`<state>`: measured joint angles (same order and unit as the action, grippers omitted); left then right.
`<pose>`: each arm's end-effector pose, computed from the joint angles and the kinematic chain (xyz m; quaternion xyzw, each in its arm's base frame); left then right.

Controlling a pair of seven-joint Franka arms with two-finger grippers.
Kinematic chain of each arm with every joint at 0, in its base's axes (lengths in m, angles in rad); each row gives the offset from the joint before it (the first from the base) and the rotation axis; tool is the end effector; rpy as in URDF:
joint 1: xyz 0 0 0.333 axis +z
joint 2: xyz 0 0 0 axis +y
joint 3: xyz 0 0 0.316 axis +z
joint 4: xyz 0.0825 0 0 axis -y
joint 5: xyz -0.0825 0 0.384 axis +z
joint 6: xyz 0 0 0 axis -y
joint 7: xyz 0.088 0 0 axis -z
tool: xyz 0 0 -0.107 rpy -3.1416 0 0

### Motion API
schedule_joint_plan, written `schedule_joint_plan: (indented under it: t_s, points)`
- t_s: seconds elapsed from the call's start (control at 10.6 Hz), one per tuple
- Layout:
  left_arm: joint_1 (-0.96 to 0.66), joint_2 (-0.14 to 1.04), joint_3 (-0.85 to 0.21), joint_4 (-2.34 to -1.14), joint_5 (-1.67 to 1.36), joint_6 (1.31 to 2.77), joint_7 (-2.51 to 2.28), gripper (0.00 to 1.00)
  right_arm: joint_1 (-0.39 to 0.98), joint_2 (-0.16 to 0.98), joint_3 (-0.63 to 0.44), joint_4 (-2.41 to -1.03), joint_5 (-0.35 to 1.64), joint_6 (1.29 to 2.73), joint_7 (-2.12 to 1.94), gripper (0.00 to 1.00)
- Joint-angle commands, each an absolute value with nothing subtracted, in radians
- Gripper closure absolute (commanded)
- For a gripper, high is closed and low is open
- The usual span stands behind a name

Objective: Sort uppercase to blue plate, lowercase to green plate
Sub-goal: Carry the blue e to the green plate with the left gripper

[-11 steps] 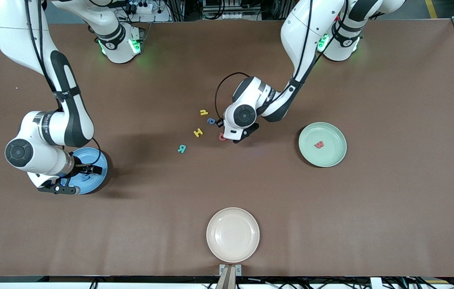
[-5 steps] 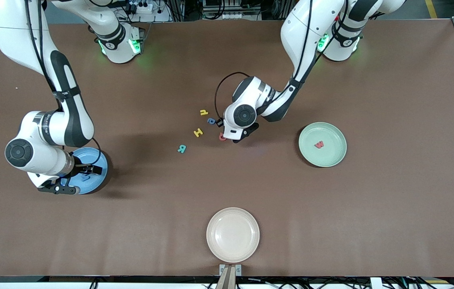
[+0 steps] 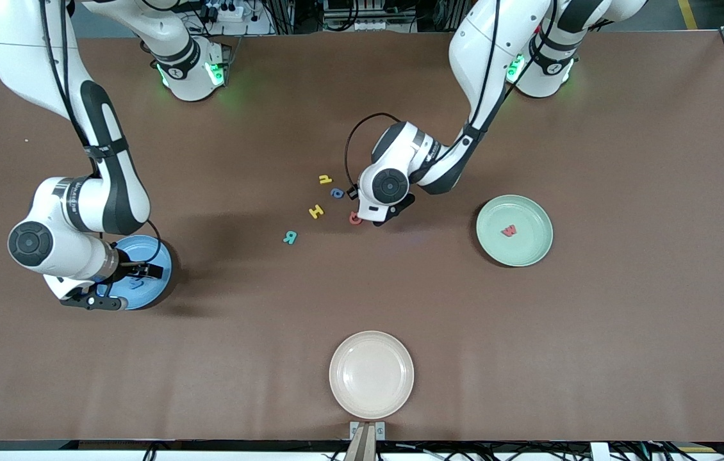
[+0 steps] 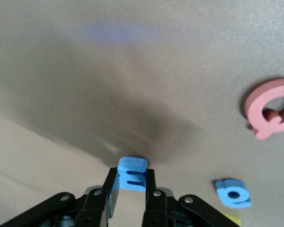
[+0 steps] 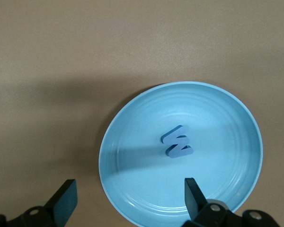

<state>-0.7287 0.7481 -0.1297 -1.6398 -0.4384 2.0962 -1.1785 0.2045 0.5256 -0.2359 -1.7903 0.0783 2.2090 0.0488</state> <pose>0.4196 -0.5054 0.1655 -0.9199 -0.2954 0.2578 0.0078 0.6452 -0.0066 0.2575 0.9972 -0.0521 -0.0451 0.0295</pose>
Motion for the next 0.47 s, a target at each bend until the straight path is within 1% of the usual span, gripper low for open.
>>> schedule_joint_plan:
  t_s: [0.0,0.38]
  points:
    - [-0.729,0.701,-0.104,-1.671,-0.448,2.04,-1.152,0.87,0.215,0.512,-0.236,-1.801,0.077,2.212,0.075,0.0]
    - [-0.704,0.699,-0.064,-1.675,-0.384,2.008,-1.042,0.87,0.271,0.512,-0.236,-1.801,0.077,2.212,0.173,0.0]
